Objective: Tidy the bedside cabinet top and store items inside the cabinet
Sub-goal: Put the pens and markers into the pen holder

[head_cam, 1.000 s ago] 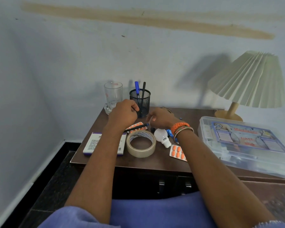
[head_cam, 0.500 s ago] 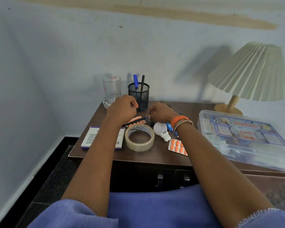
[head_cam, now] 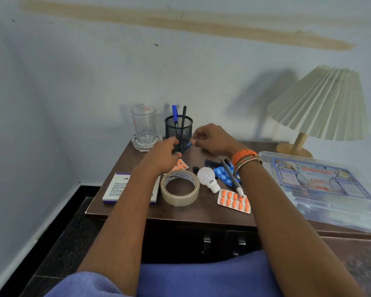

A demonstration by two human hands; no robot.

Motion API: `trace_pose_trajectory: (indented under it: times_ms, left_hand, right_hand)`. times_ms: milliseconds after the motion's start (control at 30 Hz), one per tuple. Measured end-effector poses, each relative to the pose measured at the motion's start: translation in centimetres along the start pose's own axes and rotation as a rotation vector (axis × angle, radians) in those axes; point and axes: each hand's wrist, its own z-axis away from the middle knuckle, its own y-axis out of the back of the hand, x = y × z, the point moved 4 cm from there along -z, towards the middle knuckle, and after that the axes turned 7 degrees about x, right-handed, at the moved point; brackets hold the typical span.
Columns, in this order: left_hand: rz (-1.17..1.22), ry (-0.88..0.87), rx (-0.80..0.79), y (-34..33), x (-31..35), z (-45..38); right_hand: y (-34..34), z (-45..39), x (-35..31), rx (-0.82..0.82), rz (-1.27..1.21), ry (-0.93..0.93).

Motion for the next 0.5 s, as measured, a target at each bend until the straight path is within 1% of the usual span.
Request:
trace_pose_trajectory:
  times_ms: [100,167,267,333,367,400,433,500]
  left_hand:
    - [0.011,-0.017,-0.016,-0.3,0.0,-0.2]
    - [0.052,-0.060,-0.003,-0.2,0.4,-0.3]
    - [0.085,-0.119,0.116,0.4,1.3,-0.4]
    - [0.078,-0.142,0.202,1.0,1.9,-0.5]
    - [0.060,-0.144,0.224,1.2,2.0,-0.5]
    - [0.035,-0.143,0.232,1.2,2.0,-0.5]
    - [0.008,-0.140,0.233,1.3,2.0,-0.4]
    - [-0.038,-0.128,0.241,1.3,1.8,-0.4]
  right_hand:
    - [2.0,0.0,-0.8,0.042,-0.029,0.038]
    - [3.1,0.2,-0.7,0.070,-0.062,0.032]
    - [4.1,0.6,0.2,0.151,-0.224,0.000]
    - [4.2,0.8,1.5,0.239,-0.357,-0.087]
    - [3.8,1.0,2.2,0.269,-0.374,-0.149]
    - [3.2,1.0,3.0,0.280,-0.321,-0.203]
    - [2.5,1.2,3.7,0.257,-0.164,-0.232]
    - [0.8,1.7,4.6,0.146,0.305,-0.226]
